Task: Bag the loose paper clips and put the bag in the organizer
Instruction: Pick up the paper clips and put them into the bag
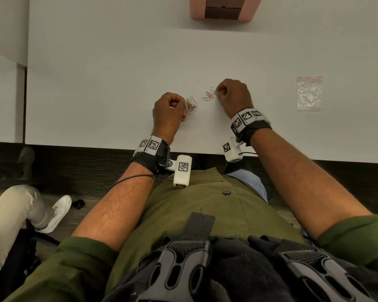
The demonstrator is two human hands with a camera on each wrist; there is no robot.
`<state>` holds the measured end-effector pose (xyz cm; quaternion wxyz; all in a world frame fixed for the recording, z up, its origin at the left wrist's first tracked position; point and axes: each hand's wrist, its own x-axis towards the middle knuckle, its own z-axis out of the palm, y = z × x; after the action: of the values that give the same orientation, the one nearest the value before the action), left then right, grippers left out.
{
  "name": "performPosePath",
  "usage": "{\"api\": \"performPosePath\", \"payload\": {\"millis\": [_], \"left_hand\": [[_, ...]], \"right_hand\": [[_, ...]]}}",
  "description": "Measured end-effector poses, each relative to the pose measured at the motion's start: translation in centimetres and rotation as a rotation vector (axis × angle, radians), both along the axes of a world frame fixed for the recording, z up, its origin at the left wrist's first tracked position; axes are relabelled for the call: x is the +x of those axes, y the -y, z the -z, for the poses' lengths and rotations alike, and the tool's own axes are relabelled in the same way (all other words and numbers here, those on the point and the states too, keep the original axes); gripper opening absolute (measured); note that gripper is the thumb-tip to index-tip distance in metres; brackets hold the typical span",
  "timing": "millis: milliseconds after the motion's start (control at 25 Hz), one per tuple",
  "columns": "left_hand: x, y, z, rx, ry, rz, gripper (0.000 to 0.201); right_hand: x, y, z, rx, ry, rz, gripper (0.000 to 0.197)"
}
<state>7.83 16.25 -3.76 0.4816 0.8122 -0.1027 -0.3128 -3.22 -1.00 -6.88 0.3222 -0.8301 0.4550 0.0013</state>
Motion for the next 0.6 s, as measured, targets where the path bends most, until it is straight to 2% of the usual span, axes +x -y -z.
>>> {"api": "performPosePath", "payload": {"millis": [160, 320, 600], "left_hand": [[-0.1, -0.2, 0.2, 0.003, 0.004, 0.001, 0.005], [-0.3, -0.2, 0.0, -0.005, 0.004, 0.002, 0.007], [-0.6, -0.3, 0.0, 0.004, 0.015, 0.011, 0.006]], "right_hand": [[0.2, -0.8, 0.2, 0.017, 0.029, -0.014, 0.022], [0.2, -2.1, 0.0, -0.064, -0.038, -0.171, 0.04], [0.9, -2.4, 0.2, -0.166, -0.05, -0.264, 0.012]]}}
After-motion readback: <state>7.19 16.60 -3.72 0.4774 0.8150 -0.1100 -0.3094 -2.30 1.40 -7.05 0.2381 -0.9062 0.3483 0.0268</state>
